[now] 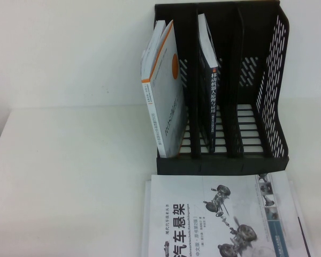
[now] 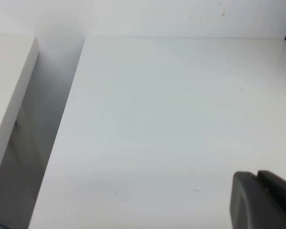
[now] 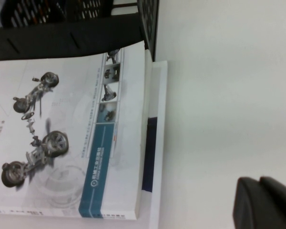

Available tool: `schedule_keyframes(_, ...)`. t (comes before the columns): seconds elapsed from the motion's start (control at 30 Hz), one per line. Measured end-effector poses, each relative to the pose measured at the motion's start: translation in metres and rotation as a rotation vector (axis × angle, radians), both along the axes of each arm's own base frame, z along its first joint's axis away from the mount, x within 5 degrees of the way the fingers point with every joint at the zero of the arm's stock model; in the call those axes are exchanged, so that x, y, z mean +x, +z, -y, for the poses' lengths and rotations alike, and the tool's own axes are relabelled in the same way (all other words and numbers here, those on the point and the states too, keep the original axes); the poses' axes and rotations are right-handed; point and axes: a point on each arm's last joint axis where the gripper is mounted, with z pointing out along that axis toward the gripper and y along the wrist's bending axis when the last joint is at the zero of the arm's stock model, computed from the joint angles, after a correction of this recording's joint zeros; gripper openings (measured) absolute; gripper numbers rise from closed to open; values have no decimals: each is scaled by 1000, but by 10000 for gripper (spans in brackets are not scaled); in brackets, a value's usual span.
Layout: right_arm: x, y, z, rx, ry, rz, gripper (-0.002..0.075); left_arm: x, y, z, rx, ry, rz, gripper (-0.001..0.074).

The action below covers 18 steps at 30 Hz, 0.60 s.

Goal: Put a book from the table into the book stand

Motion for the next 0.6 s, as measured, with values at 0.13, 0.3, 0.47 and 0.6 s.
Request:
schedule_keyframes(0.13, 0, 0, 0, 0, 0, 0, -3, 0, 0, 0, 0, 0, 0, -2)
schedule_keyframes(0.3, 2, 1, 3, -24, -30, 27, -3, 0, 0, 0, 0, 0, 0, -2)
schedule_keyframes(0.47, 4, 7, 7, 18, -98, 91, -3, 0, 0, 0, 2, -1, -2, -2)
schedule_keyframes(0.6, -5, 14, 15, -26, -116, 200, -3, 0, 0, 0, 2, -1, -2, -2)
